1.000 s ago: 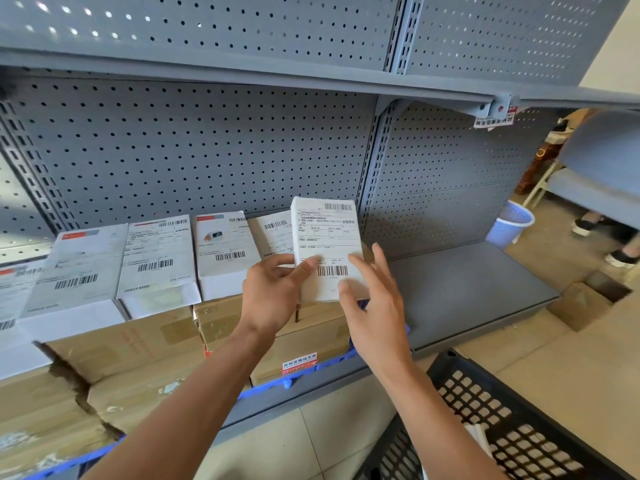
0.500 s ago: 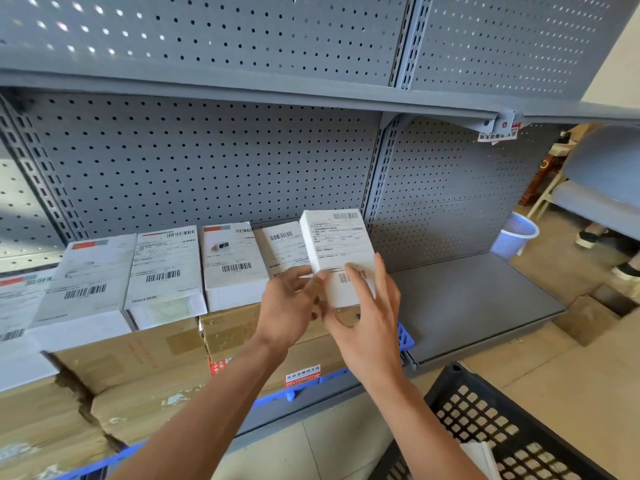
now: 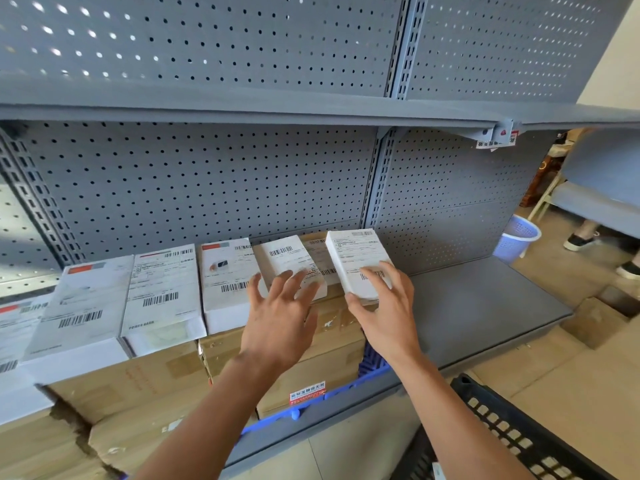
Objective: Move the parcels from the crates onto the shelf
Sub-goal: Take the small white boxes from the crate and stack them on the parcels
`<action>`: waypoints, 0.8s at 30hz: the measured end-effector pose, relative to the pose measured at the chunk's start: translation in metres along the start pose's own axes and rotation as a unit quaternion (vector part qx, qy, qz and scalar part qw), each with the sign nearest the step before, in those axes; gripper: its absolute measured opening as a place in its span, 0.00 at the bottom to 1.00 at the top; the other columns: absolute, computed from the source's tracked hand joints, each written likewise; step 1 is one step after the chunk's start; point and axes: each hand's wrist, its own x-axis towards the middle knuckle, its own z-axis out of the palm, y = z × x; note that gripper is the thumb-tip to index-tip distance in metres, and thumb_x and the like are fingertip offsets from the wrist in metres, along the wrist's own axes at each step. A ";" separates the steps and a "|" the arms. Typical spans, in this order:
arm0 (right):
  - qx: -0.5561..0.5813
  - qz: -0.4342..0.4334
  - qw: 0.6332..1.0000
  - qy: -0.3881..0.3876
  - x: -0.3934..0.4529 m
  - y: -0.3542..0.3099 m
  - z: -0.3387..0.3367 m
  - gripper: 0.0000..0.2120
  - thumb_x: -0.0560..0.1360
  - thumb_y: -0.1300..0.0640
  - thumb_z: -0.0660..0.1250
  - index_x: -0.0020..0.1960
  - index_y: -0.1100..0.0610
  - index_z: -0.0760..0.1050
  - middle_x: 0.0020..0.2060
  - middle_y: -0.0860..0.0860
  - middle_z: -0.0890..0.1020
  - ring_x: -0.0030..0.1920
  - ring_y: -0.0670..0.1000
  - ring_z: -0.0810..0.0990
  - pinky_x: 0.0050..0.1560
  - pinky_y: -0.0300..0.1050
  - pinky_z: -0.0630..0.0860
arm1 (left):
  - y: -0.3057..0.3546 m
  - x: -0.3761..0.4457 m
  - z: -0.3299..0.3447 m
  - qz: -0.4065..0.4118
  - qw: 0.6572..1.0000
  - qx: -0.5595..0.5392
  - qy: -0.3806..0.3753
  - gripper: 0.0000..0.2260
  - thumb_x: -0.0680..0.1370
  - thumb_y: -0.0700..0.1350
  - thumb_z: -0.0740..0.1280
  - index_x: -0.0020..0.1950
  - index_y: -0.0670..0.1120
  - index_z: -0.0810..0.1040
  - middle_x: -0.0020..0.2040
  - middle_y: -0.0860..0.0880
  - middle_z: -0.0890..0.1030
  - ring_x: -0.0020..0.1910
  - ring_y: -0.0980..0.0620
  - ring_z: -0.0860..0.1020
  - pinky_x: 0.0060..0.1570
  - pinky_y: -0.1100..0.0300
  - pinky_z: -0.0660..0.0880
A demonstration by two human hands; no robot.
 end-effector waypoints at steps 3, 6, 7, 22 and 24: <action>-0.014 -0.017 1.000 -0.007 0.008 0.004 0.009 0.22 0.74 0.42 0.69 0.64 0.51 0.80 0.66 0.47 0.70 0.69 0.53 0.62 0.70 0.61 0.68 | -0.002 -0.001 0.005 -0.007 1.000 0.020 -0.015 0.21 0.77 0.54 0.69 0.70 0.54 0.76 0.70 0.49 0.77 0.70 0.45 0.73 0.72 0.31 0.55; -0.024 -0.025 0.999 -0.039 0.014 0.006 0.016 0.23 0.75 0.39 0.65 0.64 0.50 0.80 0.65 0.47 0.71 0.70 0.55 0.61 0.70 0.63 0.67 | -0.004 -0.002 0.006 -0.011 0.999 0.025 -0.020 0.21 0.76 0.54 0.71 0.69 0.54 0.77 0.66 0.49 0.79 0.68 0.45 0.74 0.71 0.31 0.58; -0.028 -0.029 0.998 -0.050 0.016 0.008 0.018 0.25 0.75 0.37 0.62 0.64 0.50 0.80 0.65 0.47 0.71 0.71 0.56 0.62 0.70 0.64 0.66 | -0.004 -0.002 0.006 -0.012 0.999 0.026 -0.022 0.22 0.76 0.54 0.69 0.70 0.55 0.76 0.67 0.50 0.78 0.69 0.46 0.73 0.72 0.31 0.57; -0.048 -0.078 0.989 -0.116 0.032 0.003 0.030 0.21 0.86 0.49 0.54 0.75 0.53 0.71 0.76 0.49 0.67 0.79 0.51 0.54 0.79 0.55 0.52 | -0.004 -0.001 0.009 -0.024 0.999 0.020 -0.015 0.20 0.76 0.55 0.68 0.68 0.56 0.77 0.68 0.52 0.78 0.69 0.48 0.73 0.71 0.33 0.59; -0.049 -0.083 0.988 -0.119 0.032 0.002 0.032 0.19 0.86 0.54 0.57 0.75 0.53 0.71 0.76 0.49 0.68 0.79 0.54 0.56 0.78 0.60 0.54 | -0.003 -0.001 0.010 -0.024 0.999 0.023 -0.012 0.20 0.75 0.54 0.69 0.67 0.55 0.78 0.67 0.52 0.78 0.68 0.48 0.74 0.70 0.33 0.61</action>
